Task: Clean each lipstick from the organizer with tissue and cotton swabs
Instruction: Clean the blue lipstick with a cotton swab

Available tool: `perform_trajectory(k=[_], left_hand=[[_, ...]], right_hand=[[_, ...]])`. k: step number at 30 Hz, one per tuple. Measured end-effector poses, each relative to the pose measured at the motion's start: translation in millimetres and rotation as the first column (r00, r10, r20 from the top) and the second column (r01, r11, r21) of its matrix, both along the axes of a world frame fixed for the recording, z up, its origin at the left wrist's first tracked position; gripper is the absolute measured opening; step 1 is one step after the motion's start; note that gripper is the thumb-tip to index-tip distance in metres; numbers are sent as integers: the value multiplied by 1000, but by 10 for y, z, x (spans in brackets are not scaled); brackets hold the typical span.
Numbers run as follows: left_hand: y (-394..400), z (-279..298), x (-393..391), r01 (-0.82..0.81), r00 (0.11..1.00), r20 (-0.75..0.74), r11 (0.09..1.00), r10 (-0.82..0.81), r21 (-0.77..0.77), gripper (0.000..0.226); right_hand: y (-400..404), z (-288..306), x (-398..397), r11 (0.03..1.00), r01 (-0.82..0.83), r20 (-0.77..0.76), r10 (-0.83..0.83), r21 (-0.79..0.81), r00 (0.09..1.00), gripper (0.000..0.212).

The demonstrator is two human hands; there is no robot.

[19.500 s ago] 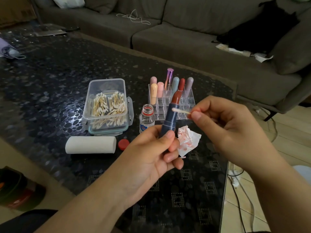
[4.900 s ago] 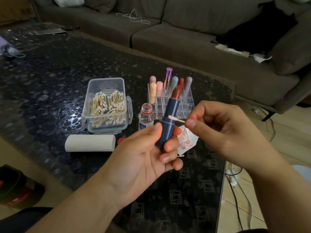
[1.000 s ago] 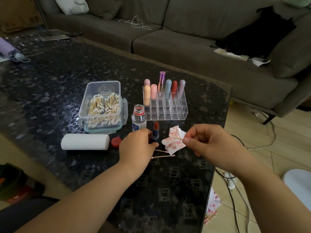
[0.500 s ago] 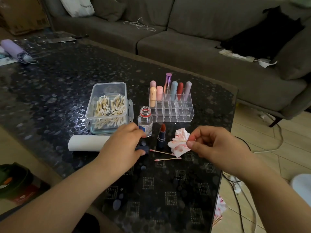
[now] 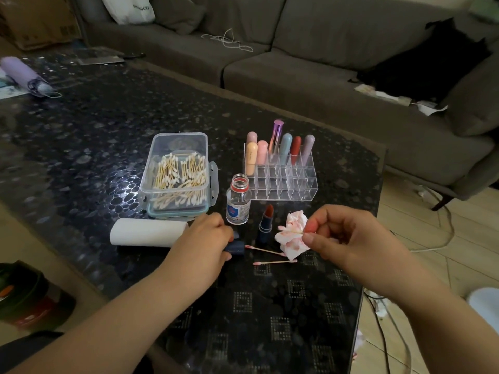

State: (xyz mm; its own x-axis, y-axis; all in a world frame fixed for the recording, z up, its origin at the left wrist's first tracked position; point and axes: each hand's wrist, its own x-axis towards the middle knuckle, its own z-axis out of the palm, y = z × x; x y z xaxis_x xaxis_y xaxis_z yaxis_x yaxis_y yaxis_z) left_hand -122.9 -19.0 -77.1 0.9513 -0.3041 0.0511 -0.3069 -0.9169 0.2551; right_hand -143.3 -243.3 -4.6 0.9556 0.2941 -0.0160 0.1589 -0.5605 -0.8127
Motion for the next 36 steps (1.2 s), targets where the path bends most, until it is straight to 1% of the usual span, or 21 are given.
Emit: perform_trajectory(k=[3, 5, 6, 7, 9, 11, 13, 15, 18, 20, 22, 24, 27, 30, 32, 34, 36], left_hand=[[-4, 12, -46, -5, 1000, 13, 1000, 5, 1, 36], [-18, 45, -101, -19, 998, 56, 1000, 19, -7, 32], [-17, 70, -137, -37, 996, 72, 997, 42, -73, 29], [-3, 106, -172, -67, 994, 71, 981, 81, -183, 23], [38, 205, -248, -95, 994, 3, 897, 106, -431, 16], [76, 270, -302, -89, 993, -116, 797, 24, -597, 18], [107, 320, -332, -64, 985, -162, 734, -63, -677, 25], [110, 347, -348, -43, 977, -177, 708, -117, -705, 28], [95, 354, -366, -23, 966, -188, 667, -176, -744, 26], [102, 349, -377, -25, 952, -207, 617, -226, -786, 22], [102, 352, -379, -40, 939, -227, 575, -258, -817, 24], [81, 371, -382, -46, 938, -214, 518, -271, -854, 22], [43, 398, -395, -79, 938, -213, 430, -273, -899, 28], [30, 405, -399, -148, 923, -247, 320, -294, -936, 31], [31, 421, -401, -172, 913, -251, 256, -322, -951, 28], [24, 430, -408, -180, 910, -247, 219, -334, -959, 28], [16, 425, -406, -196, 918, -248, 187, -310, -962, 28]], right_hand=[[7, 1, -5, 1000, 2, 2, -2, -17, 1000, 9], [5, 3, -19, 999, 1, 14, 0, -36, 1000, 9], [10, 7, -30, 999, 0, 24, 1, -45, 1000, 9], [18, 12, -45, 999, 1, 37, 1, -49, 999, 9], [44, 23, -72, 999, 5, 83, -1, -42, 997, 8], [73, 36, -97, 1000, -2, 143, 5, -27, 990, 8], [107, 56, -120, 1000, -13, 182, 15, -13, 983, 7], [143, 70, -136, 1000, -20, 210, 24, -18, 977, 7], [190, 62, -143, 996, -27, 271, 48, -80, 961, 9], [214, 38, -136, 991, -13, 338, 59, -137, 939, 12], [217, 34, -133, 988, -8, 385, 69, -157, 920, 11], [217, 58, -148, 981, -56, 379, 124, -187, 917, 7], [216, 92, -183, 966, -148, 350, 216, -210, 912, 8], [206, 89, -170, 976, -89, 406, 164, -199, 899, 6], [195, 94, -168, 978, -72, 419, 151, -198, 895, 7], [193, 105, -188, 974, -132, 391, 196, -185, 899, 8], [196, 114, -202, 972, -173, 373, 222, -160, 901, 8]])
